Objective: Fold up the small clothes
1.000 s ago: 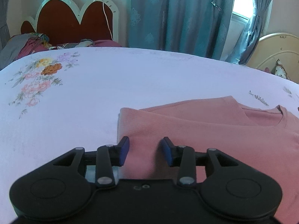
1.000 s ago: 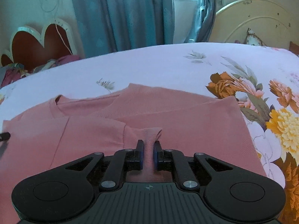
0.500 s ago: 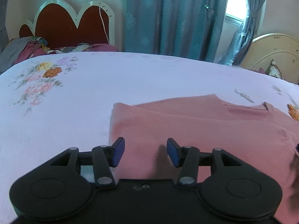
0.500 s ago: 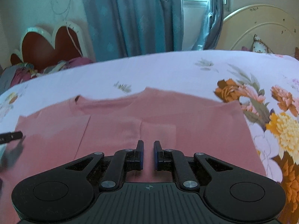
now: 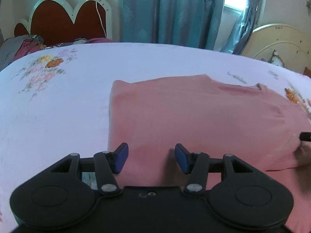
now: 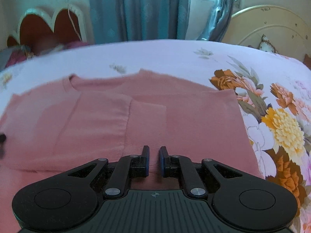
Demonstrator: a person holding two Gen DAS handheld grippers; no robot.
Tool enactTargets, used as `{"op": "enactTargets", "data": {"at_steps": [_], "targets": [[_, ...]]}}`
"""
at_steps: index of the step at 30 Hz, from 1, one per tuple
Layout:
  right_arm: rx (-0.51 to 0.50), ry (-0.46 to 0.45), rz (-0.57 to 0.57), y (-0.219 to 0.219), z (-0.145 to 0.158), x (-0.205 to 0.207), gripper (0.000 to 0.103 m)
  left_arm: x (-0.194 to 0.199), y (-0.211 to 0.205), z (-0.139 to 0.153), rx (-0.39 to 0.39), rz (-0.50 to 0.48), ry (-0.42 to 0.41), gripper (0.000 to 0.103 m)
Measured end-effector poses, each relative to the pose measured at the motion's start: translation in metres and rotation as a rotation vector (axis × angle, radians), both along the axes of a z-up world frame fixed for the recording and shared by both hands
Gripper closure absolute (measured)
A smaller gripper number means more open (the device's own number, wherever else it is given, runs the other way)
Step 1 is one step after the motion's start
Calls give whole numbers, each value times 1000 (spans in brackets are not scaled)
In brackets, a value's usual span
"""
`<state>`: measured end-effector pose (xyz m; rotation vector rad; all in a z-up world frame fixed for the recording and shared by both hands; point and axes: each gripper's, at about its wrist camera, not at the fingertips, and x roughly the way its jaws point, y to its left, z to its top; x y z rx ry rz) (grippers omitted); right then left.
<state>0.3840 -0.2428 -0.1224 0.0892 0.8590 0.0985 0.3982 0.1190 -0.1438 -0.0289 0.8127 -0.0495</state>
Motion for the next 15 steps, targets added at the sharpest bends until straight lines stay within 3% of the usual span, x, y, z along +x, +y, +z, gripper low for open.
{"op": "enactTargets", "data": {"at_steps": [8,15], "targets": [[1,4,43,21,-2,2,95,-15,-14,-9,14,-30,30,49],[-15,31,59,3,-11,-3,95,-22,-15,-12,40,-27,28,48]]}}
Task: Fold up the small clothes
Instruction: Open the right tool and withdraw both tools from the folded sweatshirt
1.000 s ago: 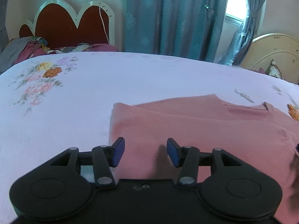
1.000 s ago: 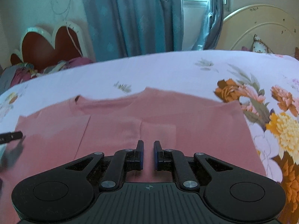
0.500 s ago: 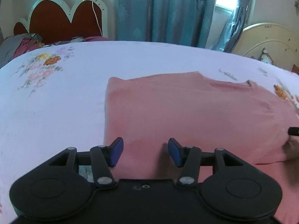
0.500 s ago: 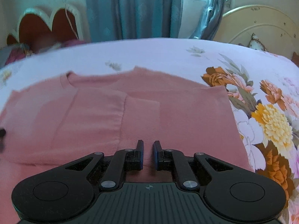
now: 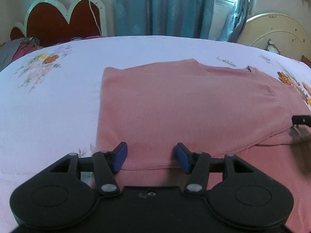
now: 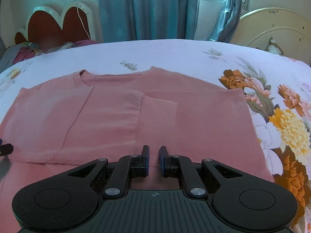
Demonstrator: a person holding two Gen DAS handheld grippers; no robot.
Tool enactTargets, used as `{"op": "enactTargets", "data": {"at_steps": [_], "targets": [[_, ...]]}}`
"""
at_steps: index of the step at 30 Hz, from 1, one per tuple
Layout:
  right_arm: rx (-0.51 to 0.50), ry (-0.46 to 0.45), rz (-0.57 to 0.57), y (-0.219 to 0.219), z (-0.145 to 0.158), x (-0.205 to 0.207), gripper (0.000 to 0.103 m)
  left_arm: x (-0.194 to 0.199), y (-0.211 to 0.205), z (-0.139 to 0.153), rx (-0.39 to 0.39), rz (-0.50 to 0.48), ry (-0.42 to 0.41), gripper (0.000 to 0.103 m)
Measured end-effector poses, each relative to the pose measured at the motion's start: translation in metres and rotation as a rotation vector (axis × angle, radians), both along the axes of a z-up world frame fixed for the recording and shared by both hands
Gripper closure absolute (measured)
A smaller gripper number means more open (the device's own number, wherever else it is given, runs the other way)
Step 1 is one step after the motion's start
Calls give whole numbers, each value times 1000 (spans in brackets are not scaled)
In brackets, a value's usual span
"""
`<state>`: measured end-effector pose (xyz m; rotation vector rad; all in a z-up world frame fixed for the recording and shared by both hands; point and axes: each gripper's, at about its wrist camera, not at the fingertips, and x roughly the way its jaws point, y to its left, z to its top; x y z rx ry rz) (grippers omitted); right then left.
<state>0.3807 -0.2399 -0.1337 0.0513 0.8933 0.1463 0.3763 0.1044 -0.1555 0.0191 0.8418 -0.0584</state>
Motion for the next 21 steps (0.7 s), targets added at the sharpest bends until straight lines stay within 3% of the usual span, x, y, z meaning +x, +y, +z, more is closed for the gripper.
{"op": "enactTargets", "data": {"at_steps": [16,17,19,21], "targets": [[54,6,95,-14,13,-38,92,-33,-38,21,-2,29,-12,41],[56,5,101,-15,13,-40,87,-35,-41,21,-1,30,-9,41],[56,-9,106,-16,14,-47,15,-38,-48,20,-6,29,-4,41],[44,-69,103,-18,21,-58,12,-40,-55,19,0,24,-3,41]]}}
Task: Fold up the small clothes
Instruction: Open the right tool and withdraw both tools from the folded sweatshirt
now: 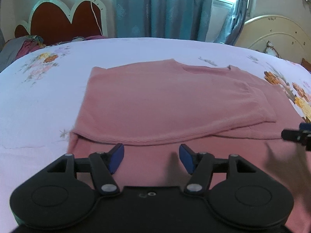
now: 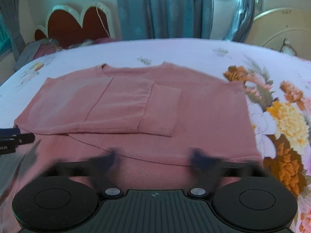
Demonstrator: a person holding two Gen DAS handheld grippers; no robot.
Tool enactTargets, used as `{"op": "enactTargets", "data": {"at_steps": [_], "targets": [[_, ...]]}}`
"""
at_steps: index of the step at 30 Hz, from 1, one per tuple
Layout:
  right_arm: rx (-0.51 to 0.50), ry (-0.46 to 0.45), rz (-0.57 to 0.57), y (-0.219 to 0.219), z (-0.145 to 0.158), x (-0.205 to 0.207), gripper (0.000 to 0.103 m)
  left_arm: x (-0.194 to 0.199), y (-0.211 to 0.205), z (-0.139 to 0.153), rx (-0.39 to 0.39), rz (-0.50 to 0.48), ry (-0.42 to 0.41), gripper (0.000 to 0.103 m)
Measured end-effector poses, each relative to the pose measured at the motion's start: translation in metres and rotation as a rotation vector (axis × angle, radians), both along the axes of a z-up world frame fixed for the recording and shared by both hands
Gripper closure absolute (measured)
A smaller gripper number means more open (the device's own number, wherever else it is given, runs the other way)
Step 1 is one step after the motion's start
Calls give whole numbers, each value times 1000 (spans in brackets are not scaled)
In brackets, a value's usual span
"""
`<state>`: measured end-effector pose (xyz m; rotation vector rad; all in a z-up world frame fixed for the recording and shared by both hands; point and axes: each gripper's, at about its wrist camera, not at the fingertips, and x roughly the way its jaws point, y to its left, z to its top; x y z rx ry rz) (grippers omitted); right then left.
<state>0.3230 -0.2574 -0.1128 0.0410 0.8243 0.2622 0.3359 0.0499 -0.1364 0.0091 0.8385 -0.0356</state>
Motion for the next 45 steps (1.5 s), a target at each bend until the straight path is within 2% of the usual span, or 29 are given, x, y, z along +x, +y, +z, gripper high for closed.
{"op": "enactTargets", "data": {"at_steps": [10,19,24,38,45], "targets": [[16,6,28,-10,3,-15,12,-13,-16,-3,12,9,6,41],[6,26,98,-1,-7,-38,12,-36,-4,-15,21,62,35,41],[8,40,103,-2,-7,-56,12,-56,3,-10,32,59,37,40],[-37,58,-30,-15,4,-148,12,-132,31,3,9,-7,42,38],[-91,75,-106,-21,6,-197,12,-184,57,5,-4,8,32,35]]}}
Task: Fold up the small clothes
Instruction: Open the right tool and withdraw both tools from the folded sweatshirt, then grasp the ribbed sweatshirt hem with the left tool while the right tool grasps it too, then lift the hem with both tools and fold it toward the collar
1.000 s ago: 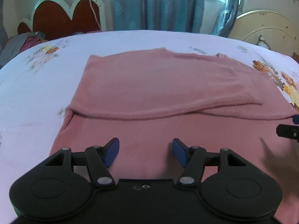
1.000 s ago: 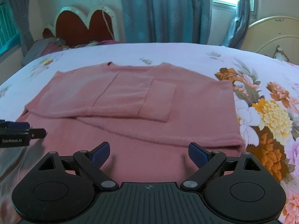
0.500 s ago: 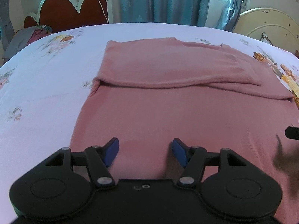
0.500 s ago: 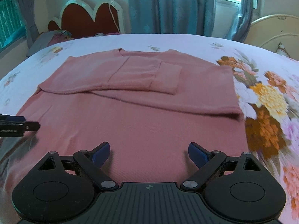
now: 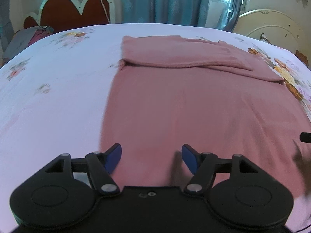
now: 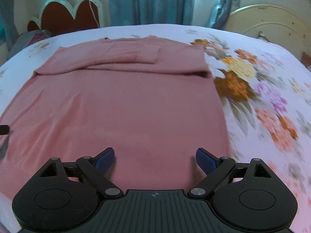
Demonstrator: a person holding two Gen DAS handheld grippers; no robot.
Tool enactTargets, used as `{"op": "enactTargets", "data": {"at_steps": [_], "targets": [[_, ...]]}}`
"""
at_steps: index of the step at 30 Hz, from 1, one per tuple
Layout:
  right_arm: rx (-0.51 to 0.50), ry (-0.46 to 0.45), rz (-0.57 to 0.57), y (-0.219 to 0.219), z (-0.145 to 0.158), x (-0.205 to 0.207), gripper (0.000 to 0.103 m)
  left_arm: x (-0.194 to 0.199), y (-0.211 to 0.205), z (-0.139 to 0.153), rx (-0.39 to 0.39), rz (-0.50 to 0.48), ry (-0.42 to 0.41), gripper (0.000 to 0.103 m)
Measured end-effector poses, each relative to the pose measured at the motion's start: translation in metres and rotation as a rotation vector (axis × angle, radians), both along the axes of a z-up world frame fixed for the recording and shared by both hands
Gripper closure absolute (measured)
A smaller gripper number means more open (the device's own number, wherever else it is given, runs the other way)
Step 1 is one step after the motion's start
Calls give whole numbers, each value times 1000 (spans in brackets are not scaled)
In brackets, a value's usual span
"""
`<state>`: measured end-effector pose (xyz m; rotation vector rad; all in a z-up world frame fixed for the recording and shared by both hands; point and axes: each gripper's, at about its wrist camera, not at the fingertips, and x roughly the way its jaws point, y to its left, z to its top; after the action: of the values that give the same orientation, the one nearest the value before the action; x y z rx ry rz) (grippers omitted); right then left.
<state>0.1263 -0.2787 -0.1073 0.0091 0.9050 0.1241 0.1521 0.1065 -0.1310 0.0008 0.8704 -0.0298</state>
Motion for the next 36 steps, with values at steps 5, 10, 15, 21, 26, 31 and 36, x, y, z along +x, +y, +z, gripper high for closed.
{"op": "enactTargets", "data": {"at_steps": [5,10,15,21,26,31,36], "targets": [[-17,-3,-59,-10,3,-29,12,-29,22,1,-15,40,0,34],[-23,-6,-105,-18,3,-52,12,-47,34,-3,-44,53,15,34],[-32,7,-165,-34,-2,-67,12,-56,40,-10,-129,40,40,52],[-16,20,-210,-51,-7,-80,12,-56,40,-14,-201,12,52,67],[51,44,-221,-55,-11,-84,46,-52,38,-18,-243,-1,67,71],[107,66,-212,-55,-11,-81,70,-48,38,-22,-285,-13,87,80],[125,66,-190,-49,-3,-79,92,-46,37,-19,-305,-29,69,97]]}}
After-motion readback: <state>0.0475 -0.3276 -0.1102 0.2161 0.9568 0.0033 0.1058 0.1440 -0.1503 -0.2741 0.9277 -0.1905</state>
